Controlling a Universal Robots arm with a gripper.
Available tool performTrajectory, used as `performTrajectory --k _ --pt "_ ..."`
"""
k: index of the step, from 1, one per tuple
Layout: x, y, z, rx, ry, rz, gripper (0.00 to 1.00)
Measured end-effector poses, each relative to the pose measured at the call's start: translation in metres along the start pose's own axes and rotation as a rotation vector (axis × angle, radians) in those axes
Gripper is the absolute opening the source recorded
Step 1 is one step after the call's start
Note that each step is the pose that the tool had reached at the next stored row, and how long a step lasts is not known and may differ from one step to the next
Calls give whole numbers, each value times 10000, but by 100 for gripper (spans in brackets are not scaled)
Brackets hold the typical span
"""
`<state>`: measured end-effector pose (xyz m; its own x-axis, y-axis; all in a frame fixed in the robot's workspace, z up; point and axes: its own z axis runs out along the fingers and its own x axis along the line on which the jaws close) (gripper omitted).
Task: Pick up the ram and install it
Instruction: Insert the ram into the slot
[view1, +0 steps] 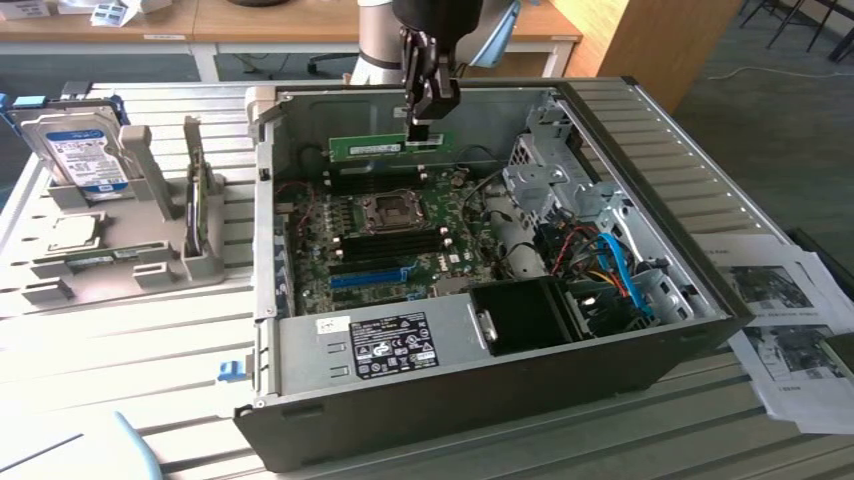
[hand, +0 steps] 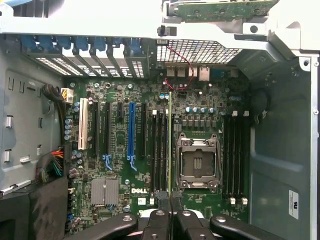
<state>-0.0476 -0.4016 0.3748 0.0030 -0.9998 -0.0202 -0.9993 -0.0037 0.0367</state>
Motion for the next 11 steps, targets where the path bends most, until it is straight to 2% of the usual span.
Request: performTrajectory --k 5,11 --pt "0 -6 0 -60 -1 1 11" --pt "0 -15 1 -177 0 4 11"
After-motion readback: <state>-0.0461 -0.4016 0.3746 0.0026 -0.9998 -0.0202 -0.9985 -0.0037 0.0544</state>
